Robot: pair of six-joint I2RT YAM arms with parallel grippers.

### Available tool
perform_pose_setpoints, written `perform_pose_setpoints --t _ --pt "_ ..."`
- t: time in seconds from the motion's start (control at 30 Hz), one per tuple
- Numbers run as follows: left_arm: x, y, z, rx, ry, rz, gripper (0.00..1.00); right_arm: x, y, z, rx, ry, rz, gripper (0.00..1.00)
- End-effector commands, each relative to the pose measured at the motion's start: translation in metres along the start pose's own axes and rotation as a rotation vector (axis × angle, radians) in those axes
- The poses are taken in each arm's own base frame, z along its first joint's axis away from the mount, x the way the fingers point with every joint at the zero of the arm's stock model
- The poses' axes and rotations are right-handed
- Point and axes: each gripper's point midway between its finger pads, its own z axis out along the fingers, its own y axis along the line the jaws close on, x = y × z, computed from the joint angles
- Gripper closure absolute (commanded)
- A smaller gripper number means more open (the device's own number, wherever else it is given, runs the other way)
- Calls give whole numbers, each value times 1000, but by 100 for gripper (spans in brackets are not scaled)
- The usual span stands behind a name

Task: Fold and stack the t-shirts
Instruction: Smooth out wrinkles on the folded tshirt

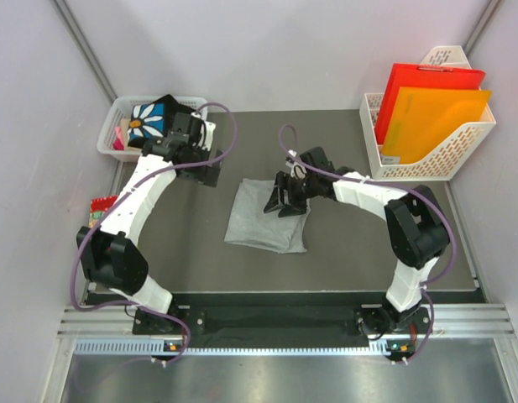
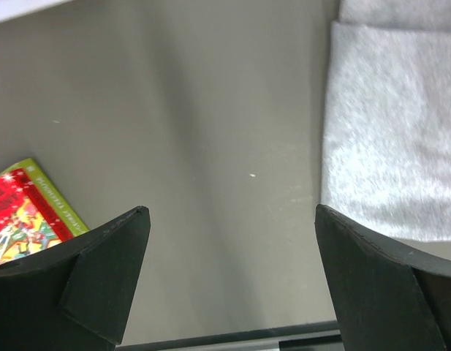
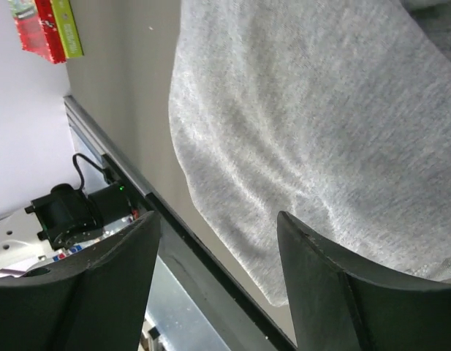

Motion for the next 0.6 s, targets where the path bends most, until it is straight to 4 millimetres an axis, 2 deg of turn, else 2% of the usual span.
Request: perform_pose_setpoints --t 0.0,0.1,0.17,0.2,0.3,0.4,0.57 --pt "7 -22 -1 40 4 55 1 -2 -25 1 40 -15 5 35" --pt "8 -22 -2 43 9 58 1 -5 -47 4 64 -21 35 36" --pt "8 -22 -4 48 3 64 1 -11 -55 -2 90 -44 31 35" --pt "9 -22 -6 51 1 68 1 -16 -56 -8 92 -65 25 35" --pt "13 -28 -4 76 6 77 1 -38 -76 -34 133 -146 50 32" --pt "25 -38 8 80 44 102 1 -51 -95 -50 153 -202 81 32" --pt "43 -55 34 63 113 164 1 -59 -110 -59 134 -238 118 32"
